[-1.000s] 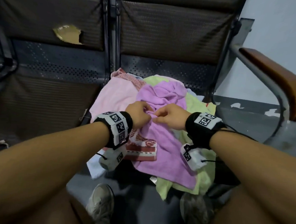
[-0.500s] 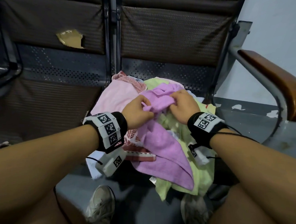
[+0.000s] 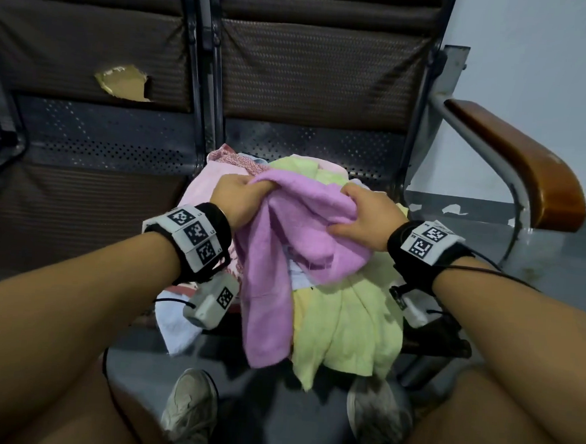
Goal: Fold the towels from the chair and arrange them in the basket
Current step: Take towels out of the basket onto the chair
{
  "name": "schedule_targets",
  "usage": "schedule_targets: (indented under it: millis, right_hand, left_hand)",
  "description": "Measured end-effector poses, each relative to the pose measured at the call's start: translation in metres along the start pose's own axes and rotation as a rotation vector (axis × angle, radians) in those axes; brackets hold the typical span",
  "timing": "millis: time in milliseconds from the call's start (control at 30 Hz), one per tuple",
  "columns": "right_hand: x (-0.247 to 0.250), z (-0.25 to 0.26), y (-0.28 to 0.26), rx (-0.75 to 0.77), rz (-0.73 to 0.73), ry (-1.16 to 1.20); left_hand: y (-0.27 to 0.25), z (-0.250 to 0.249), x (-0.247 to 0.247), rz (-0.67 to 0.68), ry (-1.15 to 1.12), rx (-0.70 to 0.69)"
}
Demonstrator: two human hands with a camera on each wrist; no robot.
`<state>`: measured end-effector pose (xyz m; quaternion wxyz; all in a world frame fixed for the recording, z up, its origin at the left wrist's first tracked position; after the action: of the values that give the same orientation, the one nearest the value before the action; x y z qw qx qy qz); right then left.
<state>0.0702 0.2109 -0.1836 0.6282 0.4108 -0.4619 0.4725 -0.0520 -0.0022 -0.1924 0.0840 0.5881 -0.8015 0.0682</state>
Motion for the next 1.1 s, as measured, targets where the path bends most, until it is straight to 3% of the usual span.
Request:
schedule_targets:
  millis: [133, 233, 300, 400, 467, 633, 900, 1000, 1100]
  right_hand:
    - [0.013, -0.009, -0.006, -0.074, -0.218, 0.155]
    - [0.025, -0.01, -0.007, -0.071, -0.355, 0.157]
    - [0.024, -0.011, -0.006, -0.079, -0.313, 0.184]
    - [0.006, -0.001, -0.007, -0.079, -0.027, 0.444]
    - [-0.001, 0.005, -0.006, -0.083, 0.051, 0.533]
    - [-0.003, 0.004, -0.007, -0.046, -0.003, 0.112]
    - [0.018, 0.011, -0.007, -0.019, -0.343, 0.105]
    - [0.017, 0.029, -0.007, 0.054, -0.302, 0.154]
    - [0.007, 0.038, -0.004, 0.043, -0.185, 0.143]
  left_hand:
    - [0.0, 0.005, -0.003, 0.015, 0.168, -0.037]
    - [-0.002, 0.0, -0.008, 0.047, 0.137, -0.06]
    - [-0.006, -0.003, -0.014, 0.076, 0.074, 0.003]
    - [-0.008, -0.005, -0.018, 0.079, 0.007, 0.103]
    - [-0.01, -0.005, -0.02, 0.133, -0.011, 0.12]
    - [-0.013, -0.007, -0.017, 0.119, 0.015, 0.033]
    - [-0.018, -0.015, -0.026, 0.102, -0.084, 0.079]
    - [-0.026, -0.026, -0.037, 0.194, -0.086, 0.043]
    - [-0.032, -0.038, -0.05, 0.304, 0.057, -0.078]
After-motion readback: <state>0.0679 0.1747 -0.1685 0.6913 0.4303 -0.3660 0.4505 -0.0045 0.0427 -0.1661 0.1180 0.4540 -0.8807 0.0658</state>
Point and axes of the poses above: each hand's wrist, its own y-axis towards the middle knuckle, its own x-axis out of the back of the hand, z = x × y, the point moved 4 cm from there along y, towards the middle knuckle, and after that the axes turned 9 degrees about -y, right-handed, at the moved point
